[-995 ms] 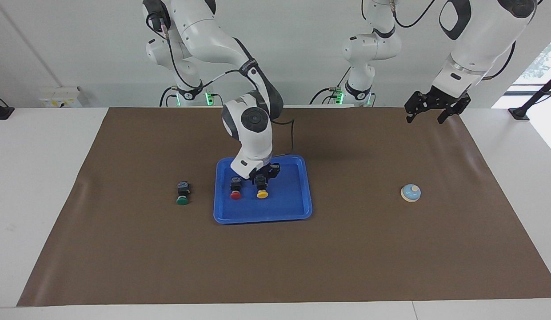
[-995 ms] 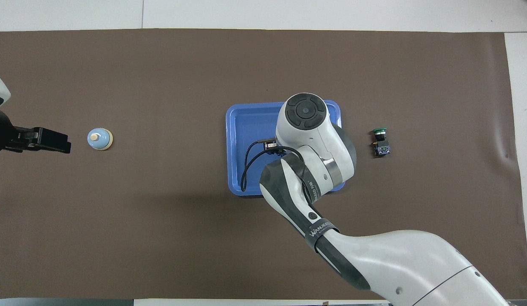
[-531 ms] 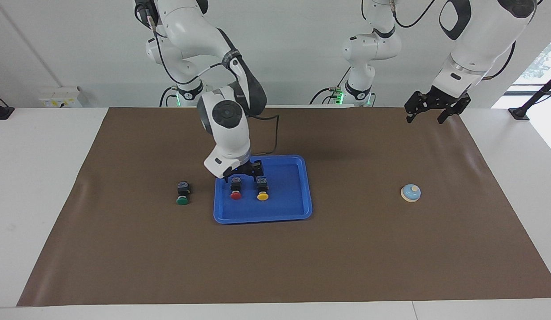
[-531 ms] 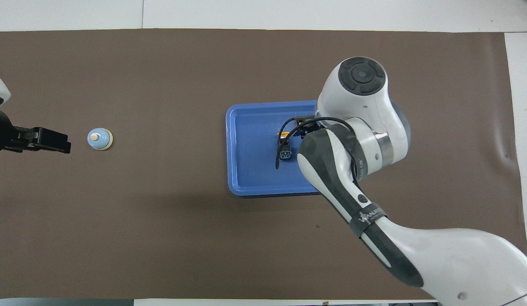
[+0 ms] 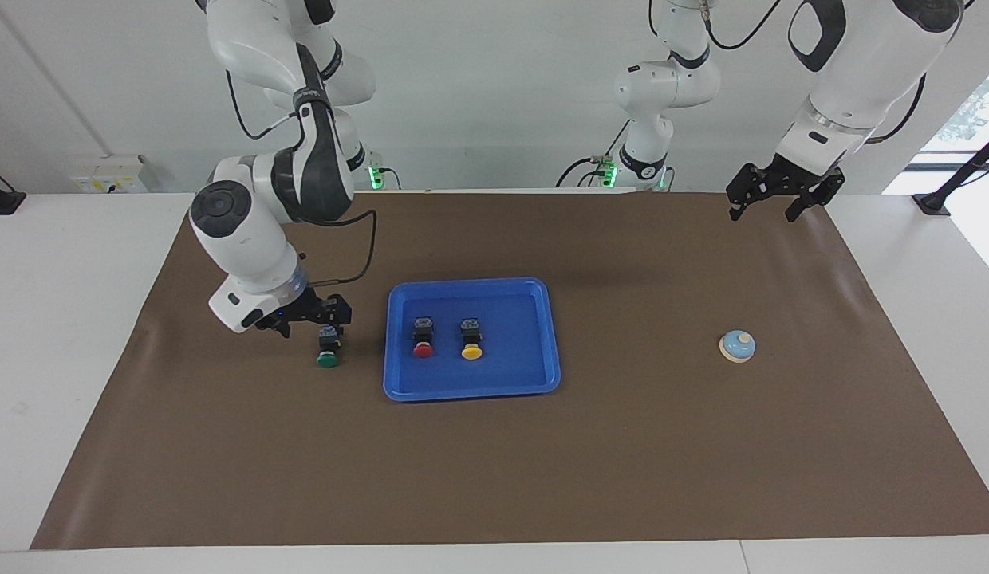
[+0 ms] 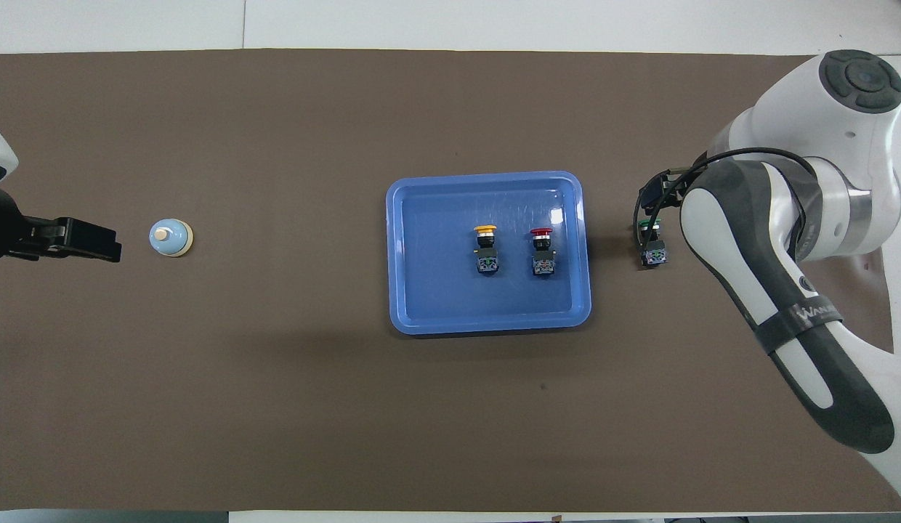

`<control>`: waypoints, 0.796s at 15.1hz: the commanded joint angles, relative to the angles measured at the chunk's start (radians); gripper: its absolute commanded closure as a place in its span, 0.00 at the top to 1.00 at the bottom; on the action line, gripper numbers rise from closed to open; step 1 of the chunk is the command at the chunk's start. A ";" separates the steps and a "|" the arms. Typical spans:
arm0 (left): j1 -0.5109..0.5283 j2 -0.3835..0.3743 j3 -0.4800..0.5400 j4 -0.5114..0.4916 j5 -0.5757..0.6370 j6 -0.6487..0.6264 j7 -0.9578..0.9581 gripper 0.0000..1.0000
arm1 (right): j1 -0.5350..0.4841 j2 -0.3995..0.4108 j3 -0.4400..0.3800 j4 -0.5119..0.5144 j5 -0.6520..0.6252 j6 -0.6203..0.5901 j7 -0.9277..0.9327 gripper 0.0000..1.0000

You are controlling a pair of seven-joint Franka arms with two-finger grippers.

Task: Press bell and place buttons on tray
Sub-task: 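Grasp the green button with the right gripper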

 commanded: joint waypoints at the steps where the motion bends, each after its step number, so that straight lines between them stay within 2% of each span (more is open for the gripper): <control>1: 0.002 -0.001 -0.002 0.007 0.017 -0.019 -0.011 1.00 | -0.008 -0.059 0.013 -0.186 0.001 0.179 -0.012 1.00; 2: 0.002 -0.001 0.000 0.007 0.017 -0.019 -0.011 1.00 | -0.009 -0.059 0.013 -0.222 0.001 0.228 -0.010 1.00; 6: 0.002 -0.001 0.000 0.007 0.017 -0.019 -0.011 1.00 | -0.009 -0.050 0.013 -0.277 0.001 0.266 0.019 0.99; 10: 0.002 -0.001 0.000 0.007 0.017 -0.019 -0.011 1.00 | -0.019 -0.048 0.013 -0.368 0.001 0.393 0.080 0.96; 12: 0.002 -0.001 0.000 0.007 0.017 -0.019 -0.011 1.00 | -0.022 -0.047 0.013 -0.389 0.001 0.407 0.102 0.95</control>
